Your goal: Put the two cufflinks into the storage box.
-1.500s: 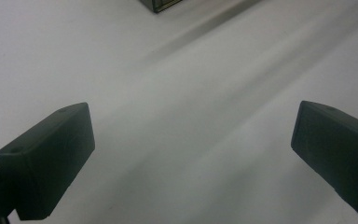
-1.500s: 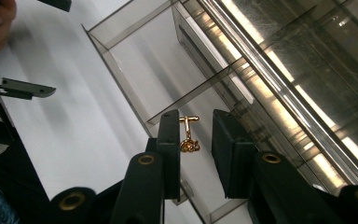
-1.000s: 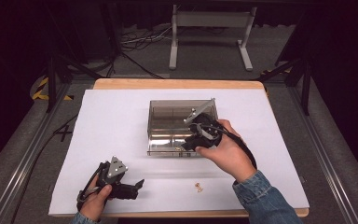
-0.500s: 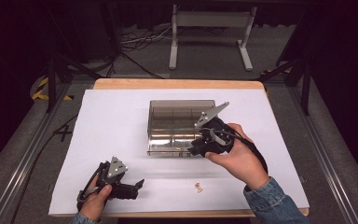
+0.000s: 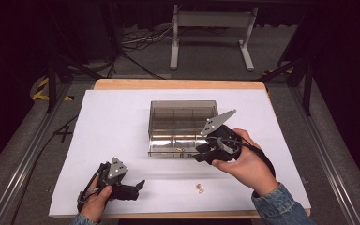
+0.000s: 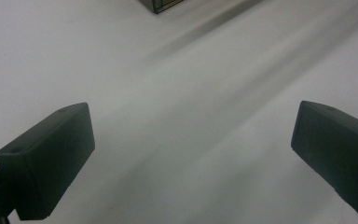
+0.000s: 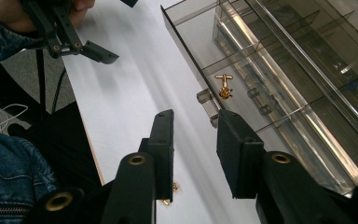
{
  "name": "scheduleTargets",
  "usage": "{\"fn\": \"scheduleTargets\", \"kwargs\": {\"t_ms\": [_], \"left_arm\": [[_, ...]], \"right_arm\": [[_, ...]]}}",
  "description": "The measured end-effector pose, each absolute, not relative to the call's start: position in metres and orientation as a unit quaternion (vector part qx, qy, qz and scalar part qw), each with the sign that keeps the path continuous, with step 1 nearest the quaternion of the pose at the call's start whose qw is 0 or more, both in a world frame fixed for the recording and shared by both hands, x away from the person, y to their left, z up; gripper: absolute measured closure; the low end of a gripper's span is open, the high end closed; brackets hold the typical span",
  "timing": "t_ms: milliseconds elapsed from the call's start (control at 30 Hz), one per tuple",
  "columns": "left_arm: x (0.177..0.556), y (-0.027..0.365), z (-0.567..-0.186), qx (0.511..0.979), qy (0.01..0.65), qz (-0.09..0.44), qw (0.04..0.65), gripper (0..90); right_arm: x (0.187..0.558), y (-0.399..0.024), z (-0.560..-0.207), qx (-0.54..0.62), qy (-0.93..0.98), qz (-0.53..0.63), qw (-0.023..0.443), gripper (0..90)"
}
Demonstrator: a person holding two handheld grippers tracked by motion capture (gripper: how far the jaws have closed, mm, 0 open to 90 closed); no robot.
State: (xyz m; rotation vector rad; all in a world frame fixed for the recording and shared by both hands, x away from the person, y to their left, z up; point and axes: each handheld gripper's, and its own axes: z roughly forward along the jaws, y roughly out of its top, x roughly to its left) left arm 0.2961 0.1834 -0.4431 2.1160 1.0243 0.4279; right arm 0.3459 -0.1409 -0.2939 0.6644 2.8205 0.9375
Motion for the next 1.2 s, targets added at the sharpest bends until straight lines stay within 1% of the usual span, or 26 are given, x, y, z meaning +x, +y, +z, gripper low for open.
{"fn": "scheduleTargets", "kwargs": {"t_ms": [233, 400, 833, 1200], "left_arm": [[0.296, 0.183, -0.443, 0.824, 0.399, 0.166, 0.367, 0.1], [0.295, 0.184, -0.441, 0.823, 0.398, 0.169, 0.369, 0.1], [0.293, 0.182, -0.440, 0.828, 0.387, 0.161, 0.374, 0.0], [0.292, 0.182, -0.440, 0.828, 0.383, 0.169, 0.372, 0.1]], "right_arm": [[0.340, -0.148, -0.296, 0.222, 0.922, 0.315, 0.047, 66.6], [0.335, -0.147, -0.305, 0.233, 0.921, 0.308, 0.053, 66.6], [0.330, -0.146, -0.329, 0.239, 0.921, 0.305, 0.036, 65.4], [0.328, -0.145, -0.348, 0.242, 0.923, 0.298, 0.027, 64.2]]}}
